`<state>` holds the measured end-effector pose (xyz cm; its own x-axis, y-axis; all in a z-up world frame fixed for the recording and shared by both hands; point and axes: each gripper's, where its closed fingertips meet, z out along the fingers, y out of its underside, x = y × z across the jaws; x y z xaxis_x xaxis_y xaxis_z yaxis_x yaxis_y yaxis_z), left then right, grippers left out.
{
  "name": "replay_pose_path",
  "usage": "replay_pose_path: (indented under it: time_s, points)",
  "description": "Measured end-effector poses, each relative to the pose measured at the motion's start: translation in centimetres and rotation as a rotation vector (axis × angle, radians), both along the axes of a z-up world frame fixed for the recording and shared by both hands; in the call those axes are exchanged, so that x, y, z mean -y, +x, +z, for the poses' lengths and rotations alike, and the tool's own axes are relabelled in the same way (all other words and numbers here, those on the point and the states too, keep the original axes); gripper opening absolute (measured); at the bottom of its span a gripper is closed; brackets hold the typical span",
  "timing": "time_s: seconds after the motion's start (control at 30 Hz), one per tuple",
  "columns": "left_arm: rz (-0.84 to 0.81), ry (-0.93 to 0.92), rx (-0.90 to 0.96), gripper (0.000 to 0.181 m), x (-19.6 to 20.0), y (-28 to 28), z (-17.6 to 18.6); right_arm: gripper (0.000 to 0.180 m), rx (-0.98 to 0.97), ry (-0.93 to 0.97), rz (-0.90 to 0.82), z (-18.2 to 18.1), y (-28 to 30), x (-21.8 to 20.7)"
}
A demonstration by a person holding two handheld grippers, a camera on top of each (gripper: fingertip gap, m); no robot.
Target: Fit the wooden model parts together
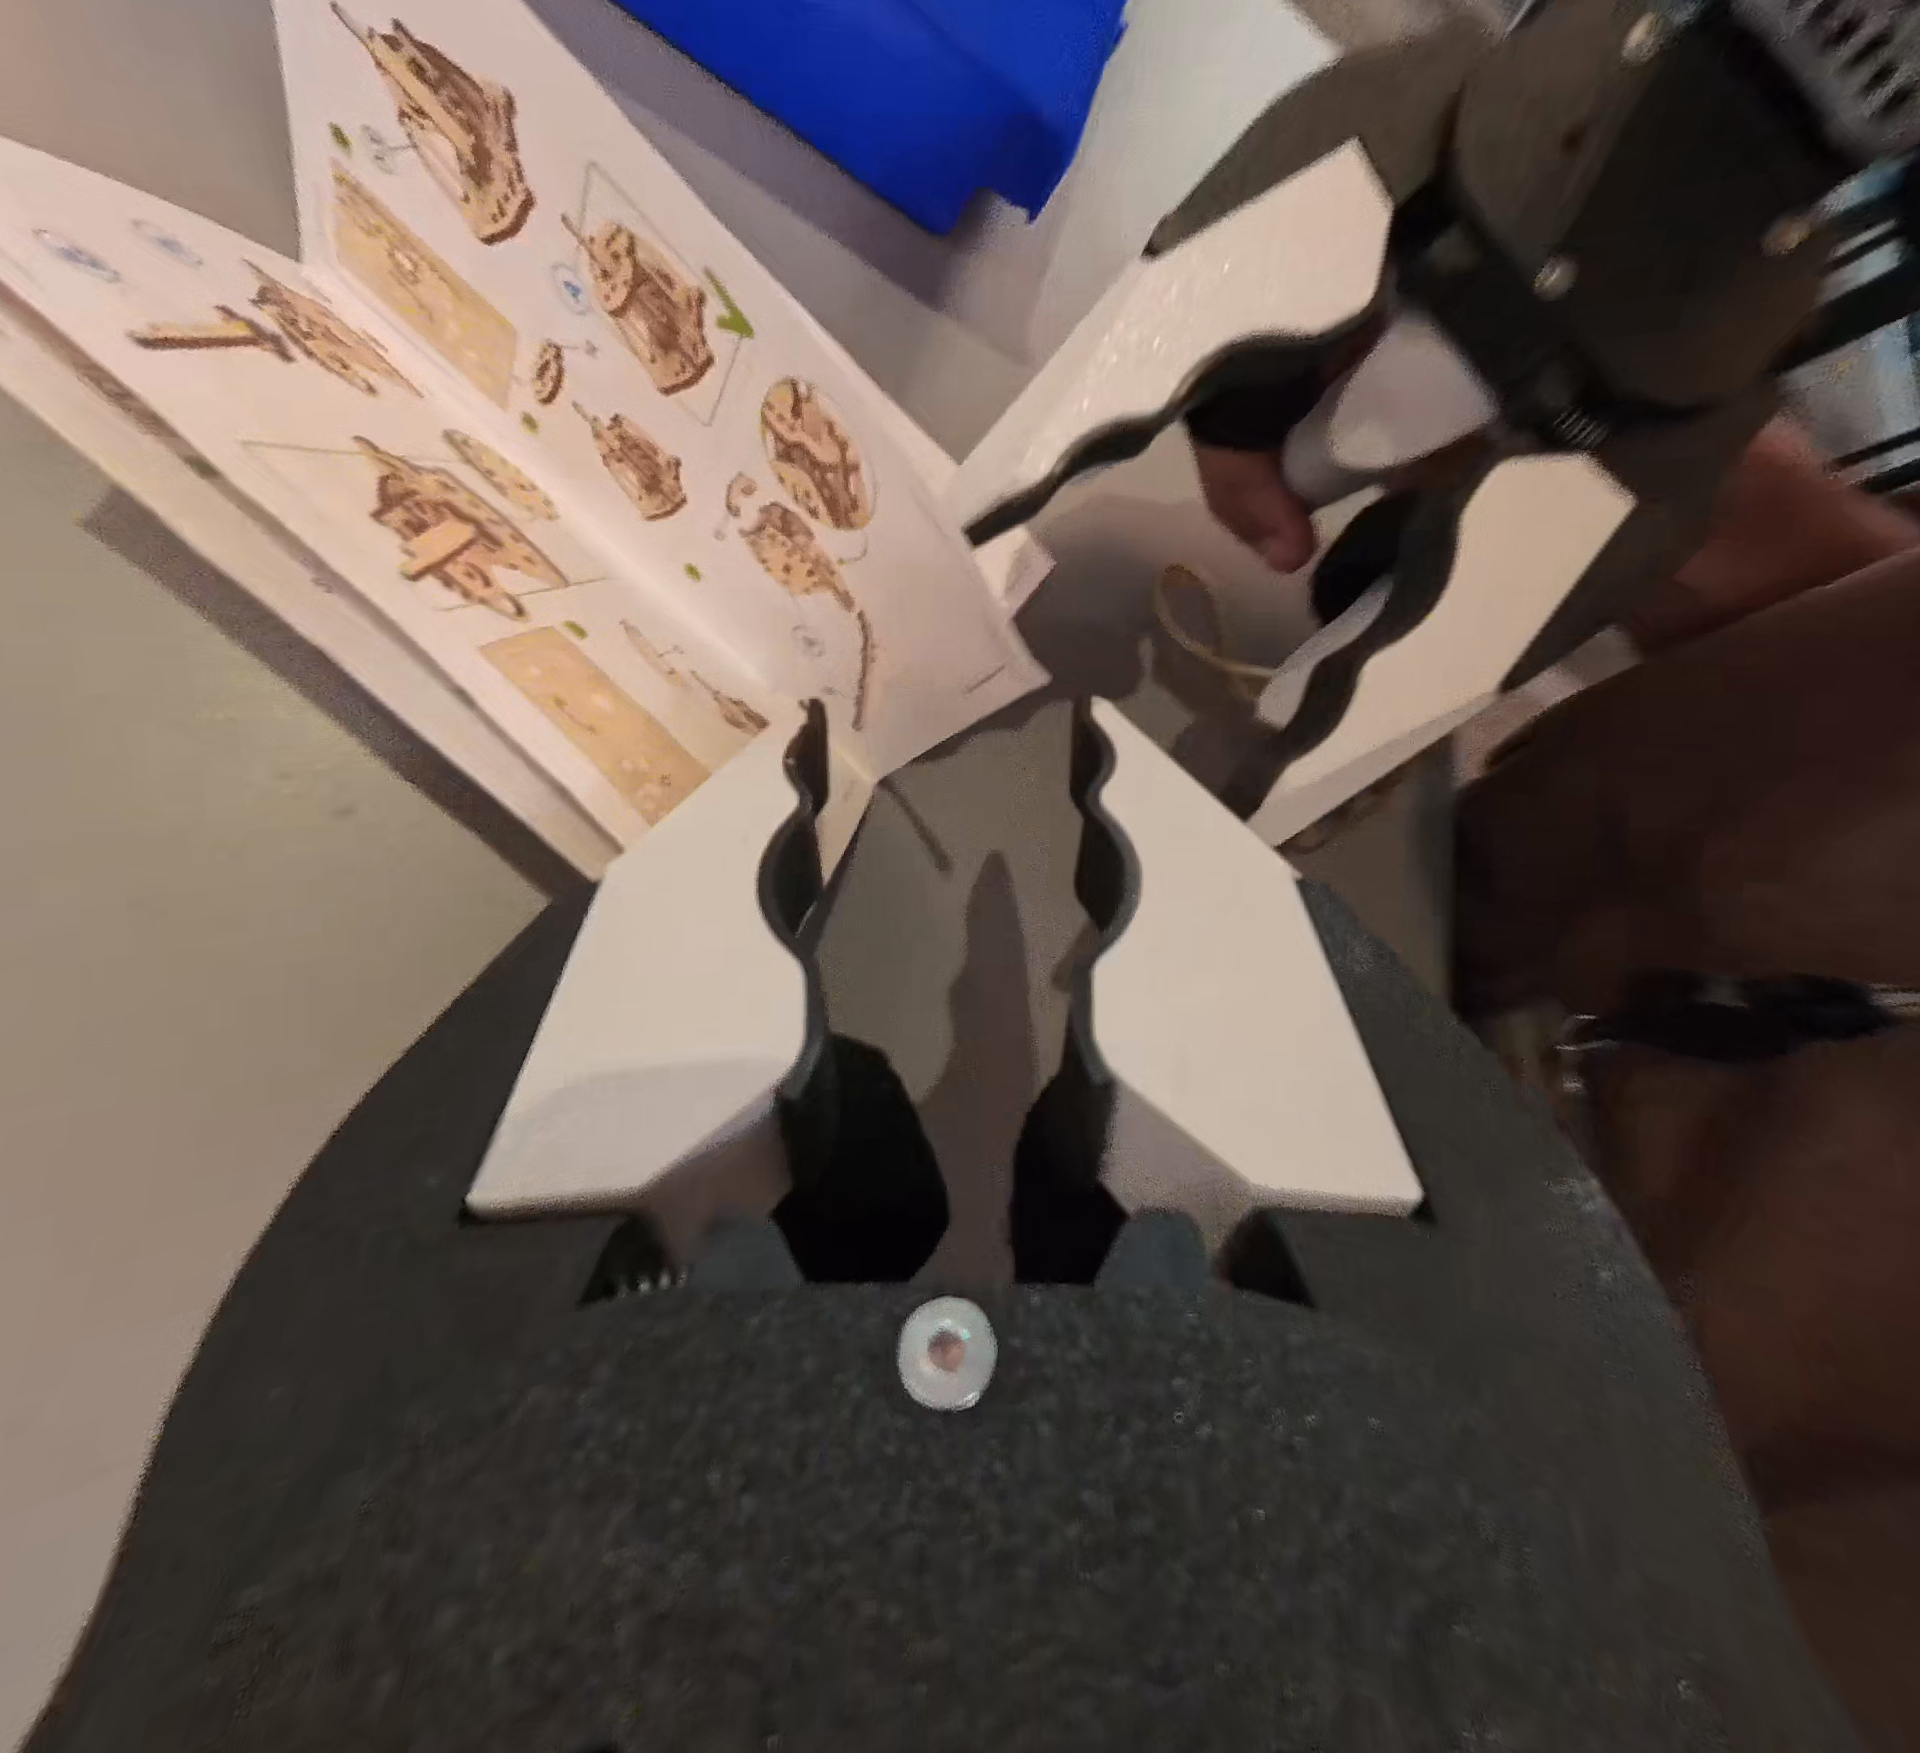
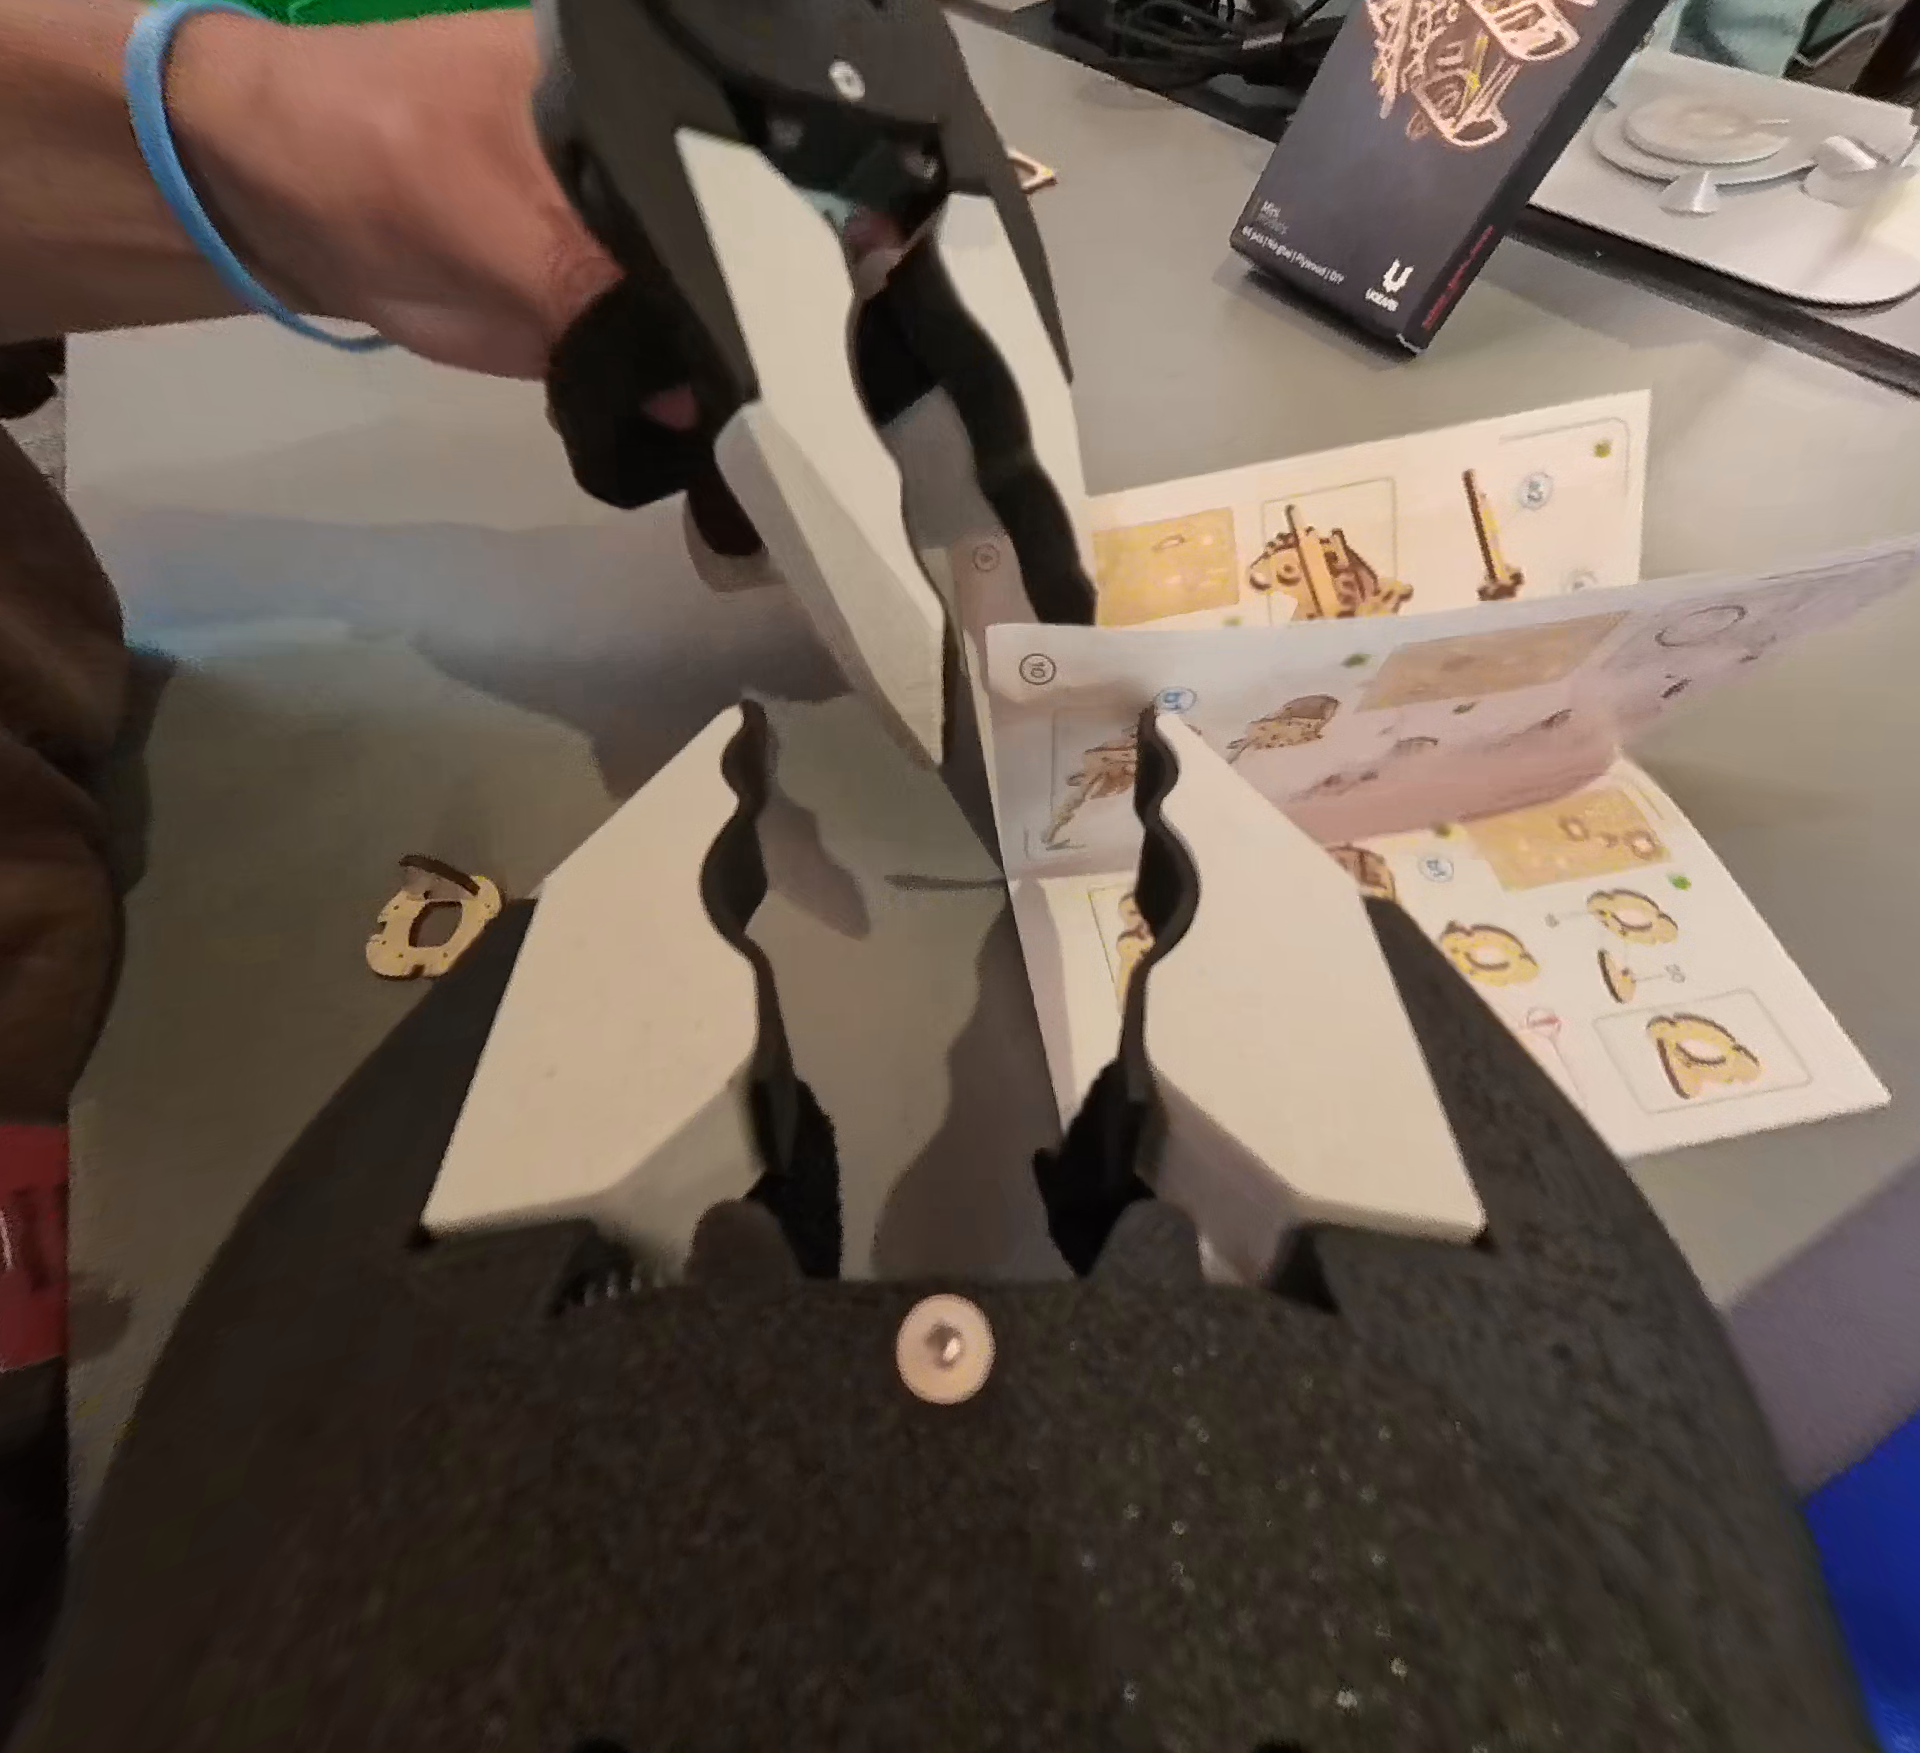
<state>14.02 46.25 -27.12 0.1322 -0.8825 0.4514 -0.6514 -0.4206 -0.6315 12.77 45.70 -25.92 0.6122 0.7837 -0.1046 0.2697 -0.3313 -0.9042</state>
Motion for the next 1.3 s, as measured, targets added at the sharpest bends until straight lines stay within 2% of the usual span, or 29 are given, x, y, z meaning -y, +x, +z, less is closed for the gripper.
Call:
replay_pose_path:
  time_s: [0.07,0.2,0.37,0.57,0.77,0.93,1.3]
  points:
    - [-0.006,-0.091,0.038,0.049,0.2,0.3,1.0,0.075,-0.008,0.012,0.006,0.3,-0.5,-0.3]
    - [-0.001,-0.096,-0.017,0.043,-0.1,0.3,0.4,0.078,0.009,0.018,0.025,0.4,-1.4,-0.6]
    - [0.044,-0.146,-0.061,0.0,-0.4,-0.5,-0.4,0.078,0.012,0.012,0.023,0.0,-1.2,-0.3]
    - [0.166,-0.23,-0.086,0.0,-1.7,-2.0,-1.7,0.077,0.062,-0.044,-0.05,-2.1,2.1,-0.5]
    - [0.199,-0.251,-0.107,0.0,-2.2,-3.3,-2.5,0.075,0.118,-0.113,-0.123,-4.6,4.1,-1.2]
    - [0.205,-0.248,-0.124,0.0,-2.2,-3.8,-3.0,0.072,0.211,-0.167,-0.119,-6.6,4.7,-0.9]
    - [0.197,-0.237,-0.13,0.0,-1.9,-4.0,-3.0,0.071,0.185,-0.187,-0.122,-6.6,4.7,-1.0]
